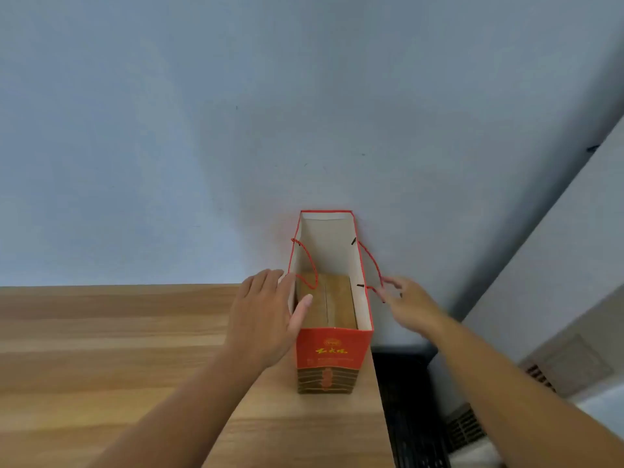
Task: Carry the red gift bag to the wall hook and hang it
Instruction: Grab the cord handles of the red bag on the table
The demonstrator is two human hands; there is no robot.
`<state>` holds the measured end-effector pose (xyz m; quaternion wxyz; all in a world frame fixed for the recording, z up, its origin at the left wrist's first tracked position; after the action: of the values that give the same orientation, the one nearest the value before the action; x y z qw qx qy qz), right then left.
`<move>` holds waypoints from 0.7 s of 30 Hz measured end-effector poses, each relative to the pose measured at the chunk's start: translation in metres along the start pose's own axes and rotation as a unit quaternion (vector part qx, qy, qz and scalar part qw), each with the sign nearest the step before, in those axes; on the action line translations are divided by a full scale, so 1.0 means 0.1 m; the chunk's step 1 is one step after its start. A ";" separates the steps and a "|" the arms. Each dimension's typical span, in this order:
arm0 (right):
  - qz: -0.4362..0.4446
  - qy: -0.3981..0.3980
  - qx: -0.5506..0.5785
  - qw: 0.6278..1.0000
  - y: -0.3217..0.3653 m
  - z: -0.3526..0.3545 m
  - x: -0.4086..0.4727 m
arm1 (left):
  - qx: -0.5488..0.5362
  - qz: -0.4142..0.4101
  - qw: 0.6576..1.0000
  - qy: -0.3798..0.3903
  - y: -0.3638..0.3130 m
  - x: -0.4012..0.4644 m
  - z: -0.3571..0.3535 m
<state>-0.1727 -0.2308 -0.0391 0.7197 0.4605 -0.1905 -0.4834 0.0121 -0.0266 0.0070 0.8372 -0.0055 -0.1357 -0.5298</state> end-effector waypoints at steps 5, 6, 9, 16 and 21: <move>0.015 0.034 -0.073 0.997 -0.25 -0.36 0.01 | 0.003 -0.003 1.000 -0.030 0.07 0.08 -0.08; 0.038 0.021 -0.113 0.993 -0.26 -0.36 0.03 | 0.003 -0.008 1.000 -0.028 0.08 0.09 -0.10; 0.115 -0.024 -0.269 0.956 -0.37 -0.29 0.09 | 0.014 -0.009 0.999 -0.031 0.12 0.10 -0.17; 0.233 -0.064 -0.337 0.910 -0.52 -0.20 0.13 | 0.015 -0.010 1.000 -0.021 0.10 0.18 -0.22; 0.294 -0.097 -0.322 0.895 -0.32 0.05 0.04 | 0.007 -0.017 0.999 -0.028 0.07 0.24 -0.23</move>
<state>-0.1912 -0.2396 -0.0648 0.9157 0.0770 -0.2201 -0.3272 0.0328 -0.0480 -0.0090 0.8239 -0.0126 -0.1630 -0.5426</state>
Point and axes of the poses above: each hand's wrist, its own x-axis towards the middle knuckle, its own z-axis out of the back of the hand, y = z × x, the point moved 3 cm from there along x, towards the middle knuckle, and after that the axes turned 11 degrees about x, right-handed, at the moved point
